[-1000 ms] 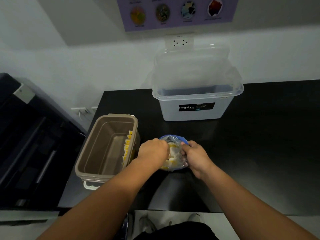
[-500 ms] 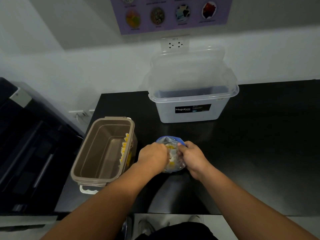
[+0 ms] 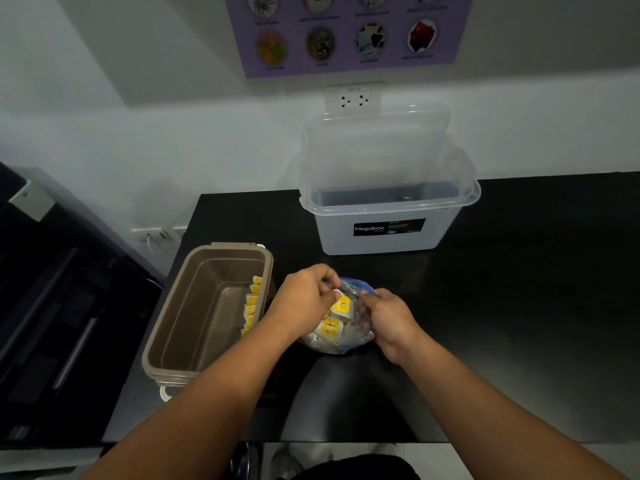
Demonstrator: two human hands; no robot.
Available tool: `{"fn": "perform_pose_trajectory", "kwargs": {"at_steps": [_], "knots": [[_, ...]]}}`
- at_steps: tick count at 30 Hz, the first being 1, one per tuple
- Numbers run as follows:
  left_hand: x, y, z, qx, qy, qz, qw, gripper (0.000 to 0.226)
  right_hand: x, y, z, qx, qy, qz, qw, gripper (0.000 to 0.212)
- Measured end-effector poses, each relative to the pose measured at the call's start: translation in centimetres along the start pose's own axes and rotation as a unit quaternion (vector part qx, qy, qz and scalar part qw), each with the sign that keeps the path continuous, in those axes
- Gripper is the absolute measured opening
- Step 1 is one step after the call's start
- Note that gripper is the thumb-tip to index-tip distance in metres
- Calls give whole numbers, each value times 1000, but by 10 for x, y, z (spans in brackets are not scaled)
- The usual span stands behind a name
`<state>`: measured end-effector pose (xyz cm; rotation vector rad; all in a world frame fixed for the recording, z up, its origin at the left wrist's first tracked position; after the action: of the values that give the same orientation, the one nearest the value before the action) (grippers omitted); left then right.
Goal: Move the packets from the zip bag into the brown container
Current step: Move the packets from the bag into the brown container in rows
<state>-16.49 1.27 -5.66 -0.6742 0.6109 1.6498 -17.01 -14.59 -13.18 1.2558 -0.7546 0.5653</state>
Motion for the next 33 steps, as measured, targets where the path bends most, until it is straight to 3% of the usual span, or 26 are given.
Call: {"fn": "perform_pose_trajectory", "kwargs": {"at_steps": [8,13,17,22,33], "knots": [[-5,-1,51,-11,13,-47,999,28,0,6,-15,-26,-28,-7,999,18],[12,-4,111,-60,25,-45,997,19,-5,13,-21,-53,-50,-18,997,17],[40,-7,147,-54,-18,-59,997,11,-8,20,-26,-77,-85,-12,993,13],[73,0,160,30,-98,-84,991,26,-14,28,-32,-130,-110,6,985,8],[118,18,101,247,-161,-125,947,22,-32,41,-48,-168,-148,11,975,23]]}}
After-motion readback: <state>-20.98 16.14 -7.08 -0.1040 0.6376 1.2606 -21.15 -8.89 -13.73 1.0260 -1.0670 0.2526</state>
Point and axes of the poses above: each hand's wrist, its own y-axis away from the middle knuckle, its own z-axis out of the back of the hand, x = y × z, the point moved 6 cm from there along -y, towards the middle knuckle, and after that the axes turned 15 degrees about -x, right-handed, at the moved point
